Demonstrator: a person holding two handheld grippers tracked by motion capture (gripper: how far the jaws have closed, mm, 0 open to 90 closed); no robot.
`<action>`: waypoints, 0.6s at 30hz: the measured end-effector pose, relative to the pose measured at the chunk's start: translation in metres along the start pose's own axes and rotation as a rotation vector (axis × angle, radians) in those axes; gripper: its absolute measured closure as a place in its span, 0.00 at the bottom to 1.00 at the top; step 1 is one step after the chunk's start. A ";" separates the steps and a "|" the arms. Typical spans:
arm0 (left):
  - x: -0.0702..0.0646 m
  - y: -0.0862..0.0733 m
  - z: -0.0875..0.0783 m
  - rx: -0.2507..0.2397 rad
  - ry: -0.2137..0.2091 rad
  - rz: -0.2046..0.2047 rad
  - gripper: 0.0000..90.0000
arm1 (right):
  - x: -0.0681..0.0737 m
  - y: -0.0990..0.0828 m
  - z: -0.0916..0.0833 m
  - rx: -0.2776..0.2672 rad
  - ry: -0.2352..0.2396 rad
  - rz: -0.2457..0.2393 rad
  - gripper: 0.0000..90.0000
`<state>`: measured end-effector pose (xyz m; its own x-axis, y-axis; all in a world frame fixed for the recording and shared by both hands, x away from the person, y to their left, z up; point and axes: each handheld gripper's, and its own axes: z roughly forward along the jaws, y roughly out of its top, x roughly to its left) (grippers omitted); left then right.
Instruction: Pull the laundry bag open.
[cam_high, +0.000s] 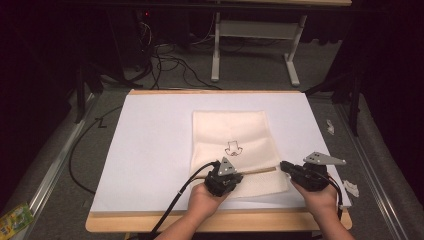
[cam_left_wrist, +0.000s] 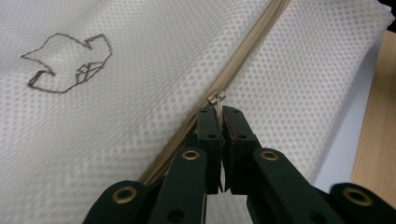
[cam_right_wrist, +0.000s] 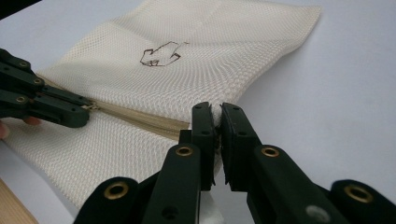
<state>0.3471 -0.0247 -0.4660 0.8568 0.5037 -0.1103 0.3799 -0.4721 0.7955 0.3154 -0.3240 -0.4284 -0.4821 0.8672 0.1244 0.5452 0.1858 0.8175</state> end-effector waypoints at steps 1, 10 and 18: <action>0.002 -0.001 -0.003 0.005 0.003 0.001 0.97 | 0.000 0.000 0.000 -0.001 0.000 -0.001 0.95; 0.028 -0.022 -0.047 0.067 0.060 0.002 0.97 | -0.002 0.000 0.000 0.006 -0.005 0.000 0.95; 0.054 -0.050 -0.072 0.043 0.056 -0.088 0.97 | -0.002 0.000 0.002 0.014 -0.015 0.008 0.95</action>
<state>0.3492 0.0781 -0.4685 0.7991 0.5837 -0.1440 0.4685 -0.4544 0.7577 0.3175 -0.3245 -0.4301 -0.4675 0.8755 0.1225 0.5586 0.1852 0.8085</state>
